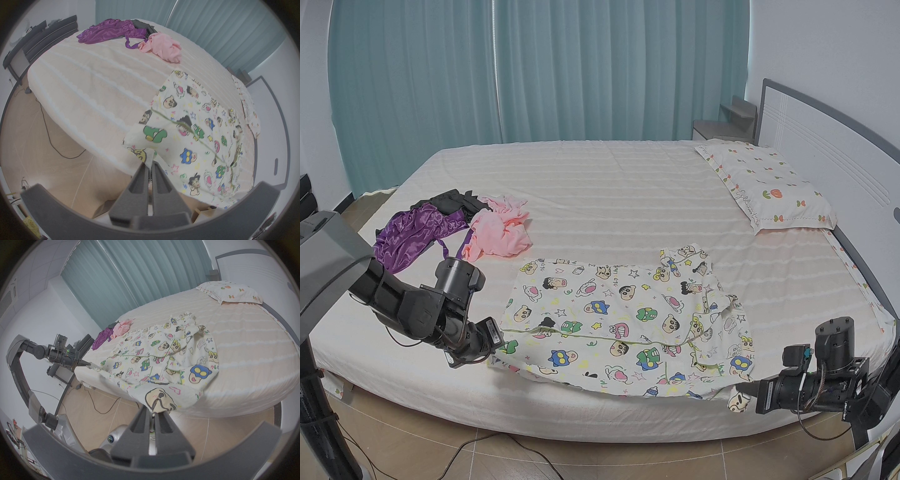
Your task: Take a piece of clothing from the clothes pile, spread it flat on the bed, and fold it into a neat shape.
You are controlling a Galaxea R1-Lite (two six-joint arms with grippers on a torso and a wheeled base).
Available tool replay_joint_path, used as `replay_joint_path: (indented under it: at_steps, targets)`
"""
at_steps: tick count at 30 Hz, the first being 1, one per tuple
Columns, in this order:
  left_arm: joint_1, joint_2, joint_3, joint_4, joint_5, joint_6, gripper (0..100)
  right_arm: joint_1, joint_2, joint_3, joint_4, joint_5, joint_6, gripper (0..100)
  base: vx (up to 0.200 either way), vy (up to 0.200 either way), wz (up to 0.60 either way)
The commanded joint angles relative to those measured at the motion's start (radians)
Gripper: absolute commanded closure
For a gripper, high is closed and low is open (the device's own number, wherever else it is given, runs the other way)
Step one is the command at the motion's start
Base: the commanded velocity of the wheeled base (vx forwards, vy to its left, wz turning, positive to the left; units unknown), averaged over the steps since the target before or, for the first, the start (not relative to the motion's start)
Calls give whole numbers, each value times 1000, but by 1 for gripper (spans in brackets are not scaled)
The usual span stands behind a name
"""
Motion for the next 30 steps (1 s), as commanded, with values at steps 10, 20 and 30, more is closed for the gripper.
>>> replay_joint_path:
  at_steps: [10, 20, 30]
  targets:
    - [25, 43, -116, 8, 2, -45, 100, -83, 116, -154, -3, 26, 6, 100, 0, 0, 0]
    - [29, 146, -214, 10, 8, -50, 100, -114, 213, -323, -3, 23, 6, 100, 0, 0, 0]
    - [31, 239, -326, 25, 13, -79, 100, -120, 296, -424, -2, 18, 4, 100, 0, 0, 0]
